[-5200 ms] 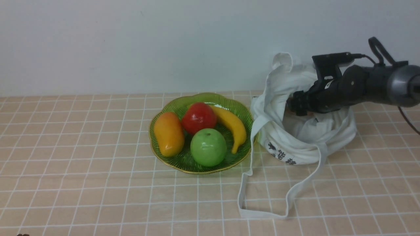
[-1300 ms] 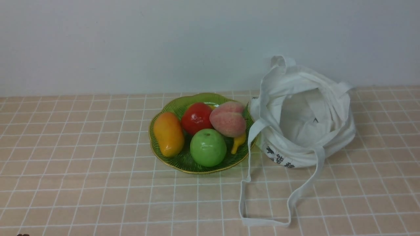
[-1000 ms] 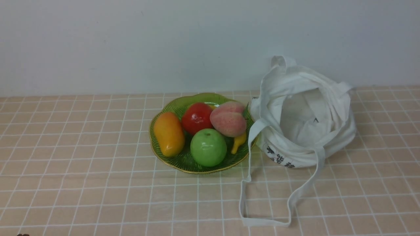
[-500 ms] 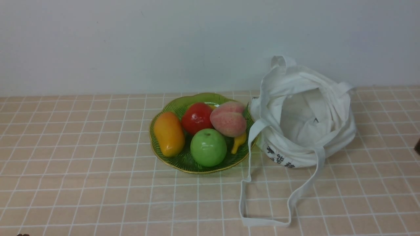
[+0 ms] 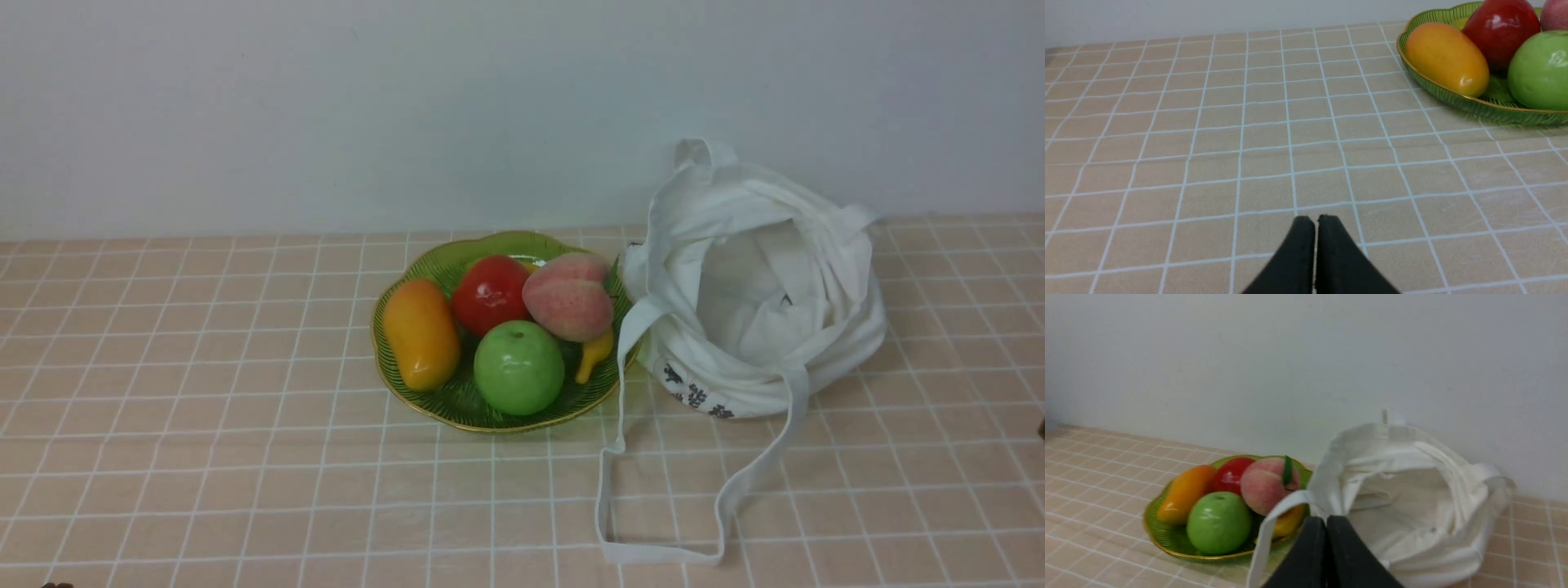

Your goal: Take the fruit out of the bag on the brown coffee tablecloth and place them on the plate.

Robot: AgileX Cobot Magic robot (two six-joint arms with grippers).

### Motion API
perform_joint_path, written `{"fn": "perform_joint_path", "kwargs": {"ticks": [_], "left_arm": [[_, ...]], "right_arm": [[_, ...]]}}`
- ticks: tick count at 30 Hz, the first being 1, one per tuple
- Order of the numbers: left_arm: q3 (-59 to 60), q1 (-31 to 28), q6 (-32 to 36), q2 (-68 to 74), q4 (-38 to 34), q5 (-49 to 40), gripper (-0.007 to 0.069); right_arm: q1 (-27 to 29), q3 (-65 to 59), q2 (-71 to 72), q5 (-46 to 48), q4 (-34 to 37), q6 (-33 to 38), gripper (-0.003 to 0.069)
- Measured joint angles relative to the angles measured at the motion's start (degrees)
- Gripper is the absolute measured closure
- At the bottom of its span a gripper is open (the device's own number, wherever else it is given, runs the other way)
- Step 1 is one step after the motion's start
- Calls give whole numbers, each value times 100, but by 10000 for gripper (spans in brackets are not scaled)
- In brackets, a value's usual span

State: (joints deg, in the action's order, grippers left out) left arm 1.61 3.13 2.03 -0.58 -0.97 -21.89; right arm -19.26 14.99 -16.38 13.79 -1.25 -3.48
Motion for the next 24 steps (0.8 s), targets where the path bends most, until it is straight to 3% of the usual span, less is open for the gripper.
{"fn": "perform_joint_path", "kwargs": {"ticks": [3, 9, 13, 24], "left_arm": [[0, 0, 0, 0, 0, 0, 632], [0, 0, 0, 0, 0, 0, 632], [0, 0, 0, 0, 0, 0, 632], [0, 0, 0, 0, 0, 0, 632]], "right_arm": [[804, -612, 534, 12, 179, 50, 672], [1838, -1432, 1396, 162, 196, 55, 672], [2148, -1654, 1673, 280, 196, 55, 672], [2086, -1651, 1681, 669, 196, 72, 672]]}}
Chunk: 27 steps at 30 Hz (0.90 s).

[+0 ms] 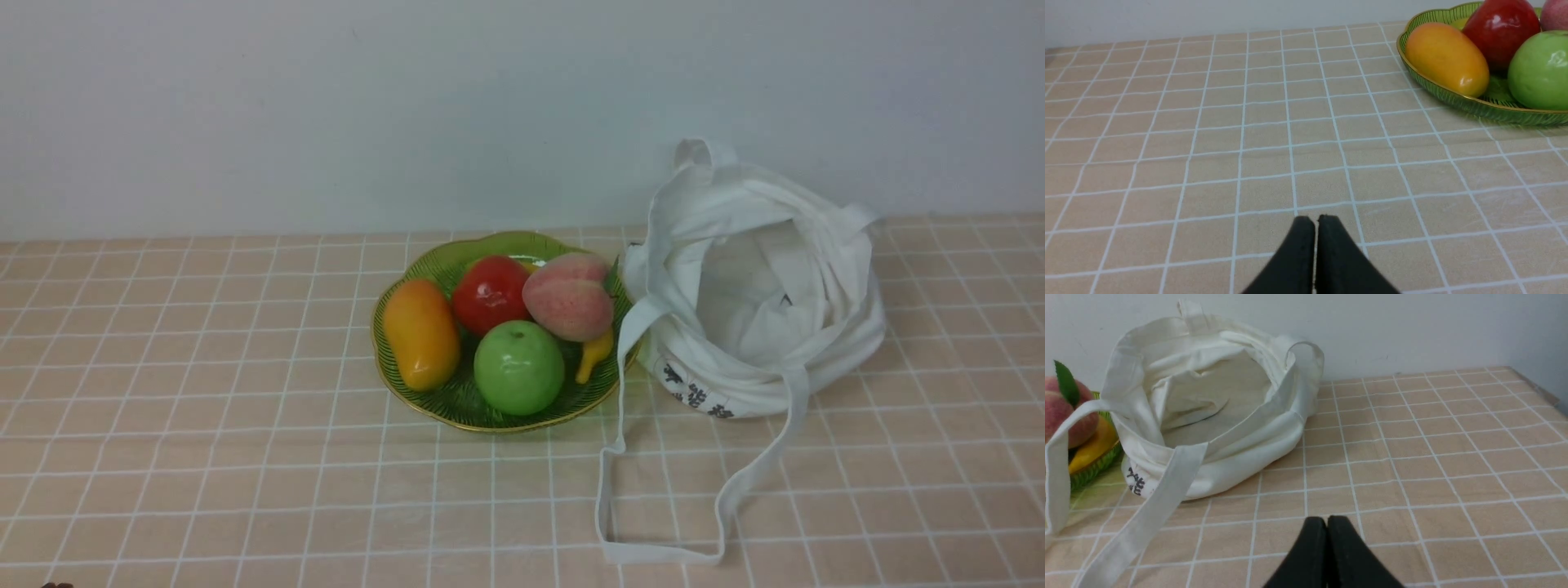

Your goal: Take the fruit out of the bag on the brown coffee tablecloth and place them on the plate.

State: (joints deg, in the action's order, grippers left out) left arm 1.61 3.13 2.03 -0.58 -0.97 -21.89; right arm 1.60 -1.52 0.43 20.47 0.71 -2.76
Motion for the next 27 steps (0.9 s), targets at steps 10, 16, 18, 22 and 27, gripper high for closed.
{"fn": "perform_joint_path", "kwargs": {"ticks": [10, 16, 18, 22, 27], "left_arm": [[0, 0, 0, 0, 0, 0, 632], [0, 0, 0, 0, 0, 0, 632], [0, 0, 0, 0, 0, 0, 632], [0, 0, 0, 0, 0, 0, 632], [0, 0, 0, 0, 0, 0, 632]], "right_arm": [[-324, 5, 0, 25, -18, 0, 672], [-619, 5, 0, 36, -18, 0, 672], [-620, 5, 0, 36, -18, 0, 672], [-620, 5, 0, 36, -18, 0, 672], [-620, 5, 0, 36, -18, 0, 672]]}}
